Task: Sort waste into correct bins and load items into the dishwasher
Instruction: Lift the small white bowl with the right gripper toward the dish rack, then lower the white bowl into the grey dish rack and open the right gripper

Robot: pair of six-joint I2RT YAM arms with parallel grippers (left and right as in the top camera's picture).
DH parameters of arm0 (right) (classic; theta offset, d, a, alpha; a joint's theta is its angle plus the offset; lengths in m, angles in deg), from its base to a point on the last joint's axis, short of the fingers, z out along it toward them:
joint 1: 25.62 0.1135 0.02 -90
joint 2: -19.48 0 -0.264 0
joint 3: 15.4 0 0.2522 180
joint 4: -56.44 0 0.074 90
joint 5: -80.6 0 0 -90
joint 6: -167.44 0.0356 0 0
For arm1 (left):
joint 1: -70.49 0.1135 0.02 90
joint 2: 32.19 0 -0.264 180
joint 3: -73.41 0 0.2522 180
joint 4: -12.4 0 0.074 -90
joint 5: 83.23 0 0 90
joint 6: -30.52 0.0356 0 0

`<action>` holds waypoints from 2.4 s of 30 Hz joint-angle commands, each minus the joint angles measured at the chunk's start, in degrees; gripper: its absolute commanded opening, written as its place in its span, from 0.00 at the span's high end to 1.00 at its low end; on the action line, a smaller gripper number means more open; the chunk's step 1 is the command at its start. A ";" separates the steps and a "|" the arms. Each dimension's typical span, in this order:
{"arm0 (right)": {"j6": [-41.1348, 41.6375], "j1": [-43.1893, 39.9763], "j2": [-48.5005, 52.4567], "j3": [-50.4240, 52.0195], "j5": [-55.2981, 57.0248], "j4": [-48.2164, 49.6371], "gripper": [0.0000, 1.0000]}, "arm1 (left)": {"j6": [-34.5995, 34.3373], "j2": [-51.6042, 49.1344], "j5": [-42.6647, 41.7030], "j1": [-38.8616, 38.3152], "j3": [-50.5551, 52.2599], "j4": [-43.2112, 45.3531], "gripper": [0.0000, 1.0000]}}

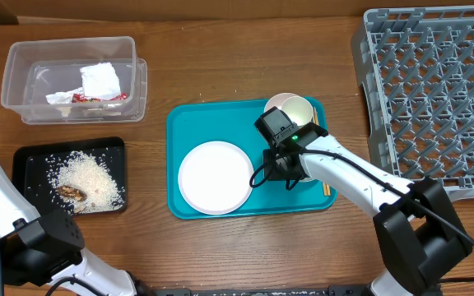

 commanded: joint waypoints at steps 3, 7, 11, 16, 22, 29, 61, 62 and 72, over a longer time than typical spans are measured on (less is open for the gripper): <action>0.72 -0.33 -0.22 0.17 -2.05 -0.90 0.68 | -0.59 -0.26 1.16 0.15 0.09 -0.13 0.00; 0.72 -0.33 -0.22 -0.46 -2.16 -2.82 0.82 | -0.61 -0.26 1.16 0.15 0.09 -0.13 0.00; 0.72 -0.33 -0.22 -2.03 -2.21 -5.07 0.96 | -0.61 -0.26 1.16 0.17 0.09 -0.13 0.00; 0.70 -0.33 -0.63 -7.74 -3.19 -12.15 0.96 | -0.61 -0.26 1.16 0.15 0.09 -0.13 0.00; -0.81 -0.63 -2.49 -19.54 -3.45 -23.04 0.96 | -0.61 -0.26 1.16 0.17 0.09 -0.13 0.00; -8.17 -9.62 -6.12 -36.70 0.07 -32.22 0.96 | -0.61 -0.26 1.16 0.15 0.09 -0.13 0.00; -10.19 -86.38 13.20 -45.13 -54.31 10.84 0.96 | -0.61 -0.26 1.16 0.22 0.09 -0.13 0.00; -10.12 -86.95 14.16 -45.13 -57.64 13.11 0.96 | -0.59 -0.26 1.16 0.22 0.09 -0.13 0.00; -2.49 -88.70 21.44 -44.24 -61.37 20.94 0.96 | -0.61 -0.26 1.14 0.20 0.09 -0.13 0.00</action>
